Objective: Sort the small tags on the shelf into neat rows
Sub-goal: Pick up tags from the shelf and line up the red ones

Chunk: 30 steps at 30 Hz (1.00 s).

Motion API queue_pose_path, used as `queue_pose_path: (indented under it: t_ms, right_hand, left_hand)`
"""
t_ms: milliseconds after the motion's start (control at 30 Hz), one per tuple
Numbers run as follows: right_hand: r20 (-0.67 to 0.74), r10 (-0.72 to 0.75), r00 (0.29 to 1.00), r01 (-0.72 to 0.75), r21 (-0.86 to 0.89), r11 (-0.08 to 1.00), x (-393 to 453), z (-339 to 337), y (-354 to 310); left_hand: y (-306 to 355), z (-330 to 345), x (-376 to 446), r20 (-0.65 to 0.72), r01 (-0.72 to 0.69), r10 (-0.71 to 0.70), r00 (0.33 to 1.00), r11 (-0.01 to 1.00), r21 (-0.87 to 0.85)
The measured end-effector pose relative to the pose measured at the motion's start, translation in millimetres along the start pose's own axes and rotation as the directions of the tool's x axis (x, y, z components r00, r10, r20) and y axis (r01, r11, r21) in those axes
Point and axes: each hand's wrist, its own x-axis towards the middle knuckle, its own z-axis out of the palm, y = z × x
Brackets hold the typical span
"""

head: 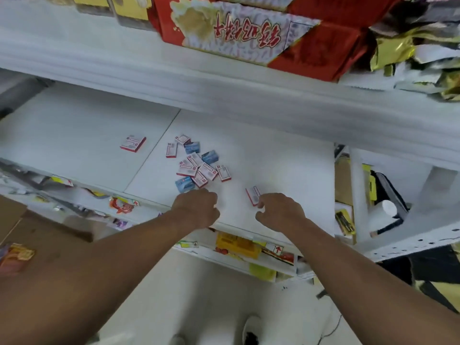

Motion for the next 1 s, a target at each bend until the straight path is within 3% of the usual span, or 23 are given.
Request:
queue_pose_path:
  t_ms: [233, 400, 533, 600, 667, 767, 867, 1000]
  right_hand:
    - [-0.096, -0.025, 0.995, 0.019, -0.055, 0.998, 32.2, 6.3, 2.2]
    - [-0.141, -0.031, 0.989, 0.024, -0.049, 0.999, 55.8, 18.7, -2.2]
    - [-0.2, -0.044, 0.979, 0.037, -0.038, 0.999, 77.5, 31.7, -4.3]
    - [-0.201, -0.043, 0.979, 0.039, -0.024, 0.999, 84.5, 38.3, -4.0]
    - [-0.2, -0.028, 0.979, 0.027, -0.004, 1.0, 89.4, 43.5, -3.6]
    - [-0.238, -0.025, 0.971, 0.032, 0.028, 0.999, 94.9, 49.3, -1.4]
    - [-0.273, -0.054, 0.96, 0.07, 0.052, 0.996, 98.8, 54.1, 3.5]
    - [-0.263, -0.084, 0.961, 0.104, 0.065, 0.992, 101.9, 58.6, 9.3]
  left_hand:
    - [20.3, 15.7, 24.7, -0.032, 0.078, -0.08, 0.996, 0.995, -0.063]
    - [17.3, 28.8, 63.9, -0.199, 0.076, -0.121, 0.973, 0.972, -0.224]
    - [13.1, 28.5, 103.0, -0.242, 0.07, -0.143, 0.96, 0.956, -0.286]
    - [11.1, 26.6, 120.6, -0.281, 0.066, -0.133, 0.95, 0.97, -0.235]
    - [7.5, 24.6, 138.6, -0.307, 0.058, -0.069, 0.949, 0.997, -0.043]
    - [-1.5, 20.9, 161.3, -0.234, 0.015, 0.014, 0.972, 0.992, 0.124]
    - [-6.1, 21.8, 174.5, -0.168, -0.044, 0.055, 0.984, 0.997, 0.07]
    - [-0.1, 23.0, 171.2, -0.198, -0.109, 0.1, 0.975, 0.993, -0.035]
